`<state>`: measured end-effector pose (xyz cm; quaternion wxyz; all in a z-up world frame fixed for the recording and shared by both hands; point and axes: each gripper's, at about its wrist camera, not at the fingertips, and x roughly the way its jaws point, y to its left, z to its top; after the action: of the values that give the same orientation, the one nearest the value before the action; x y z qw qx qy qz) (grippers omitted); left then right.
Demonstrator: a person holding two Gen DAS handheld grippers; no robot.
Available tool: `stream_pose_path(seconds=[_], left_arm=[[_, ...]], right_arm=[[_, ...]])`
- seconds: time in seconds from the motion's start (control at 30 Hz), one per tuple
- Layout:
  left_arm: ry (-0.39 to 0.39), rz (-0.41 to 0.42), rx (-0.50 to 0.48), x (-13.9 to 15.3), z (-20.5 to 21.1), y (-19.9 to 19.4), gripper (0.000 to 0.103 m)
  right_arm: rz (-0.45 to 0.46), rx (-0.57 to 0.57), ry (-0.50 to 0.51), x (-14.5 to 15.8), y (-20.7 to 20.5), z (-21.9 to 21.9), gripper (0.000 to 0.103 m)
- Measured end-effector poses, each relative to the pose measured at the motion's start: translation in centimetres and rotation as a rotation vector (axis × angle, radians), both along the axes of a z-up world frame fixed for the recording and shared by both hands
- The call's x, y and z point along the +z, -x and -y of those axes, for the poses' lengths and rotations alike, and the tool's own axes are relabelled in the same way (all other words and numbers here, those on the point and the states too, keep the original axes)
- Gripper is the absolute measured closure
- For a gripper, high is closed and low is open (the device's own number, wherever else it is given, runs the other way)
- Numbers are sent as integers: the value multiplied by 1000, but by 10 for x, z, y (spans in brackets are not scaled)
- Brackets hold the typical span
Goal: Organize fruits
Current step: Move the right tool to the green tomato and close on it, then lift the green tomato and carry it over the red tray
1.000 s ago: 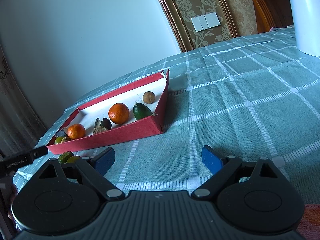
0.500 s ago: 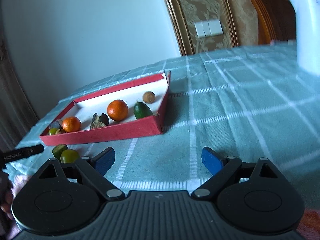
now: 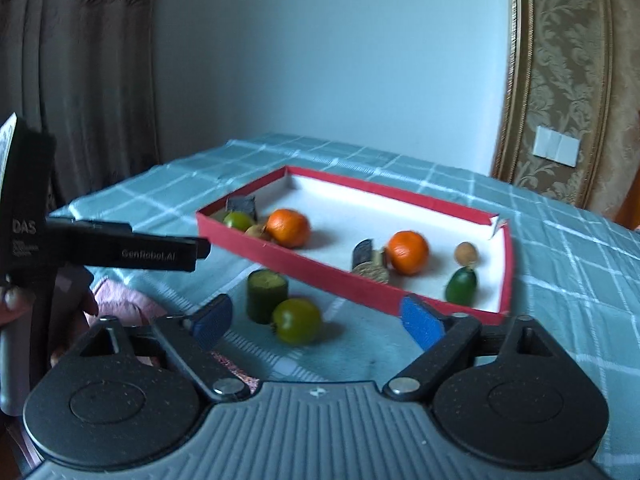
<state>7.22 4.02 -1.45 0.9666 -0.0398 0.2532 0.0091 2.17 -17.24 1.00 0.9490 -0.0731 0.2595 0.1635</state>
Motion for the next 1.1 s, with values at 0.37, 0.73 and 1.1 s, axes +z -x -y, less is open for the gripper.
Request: stream_pose_path(seconds=[0.37,0.73,1.1], left_arm=[[6,0,-4,-1,-1,0,0],[15,0,-6,-1,-1,0,0],[18,1,-3,-1,-2,-1,0]], right_arm=[[-95,40,12,-20,-25,-14,44],[-115,48,-2,-33,-35,-15,68],[-97,7,-73,-22,-16,8,68]])
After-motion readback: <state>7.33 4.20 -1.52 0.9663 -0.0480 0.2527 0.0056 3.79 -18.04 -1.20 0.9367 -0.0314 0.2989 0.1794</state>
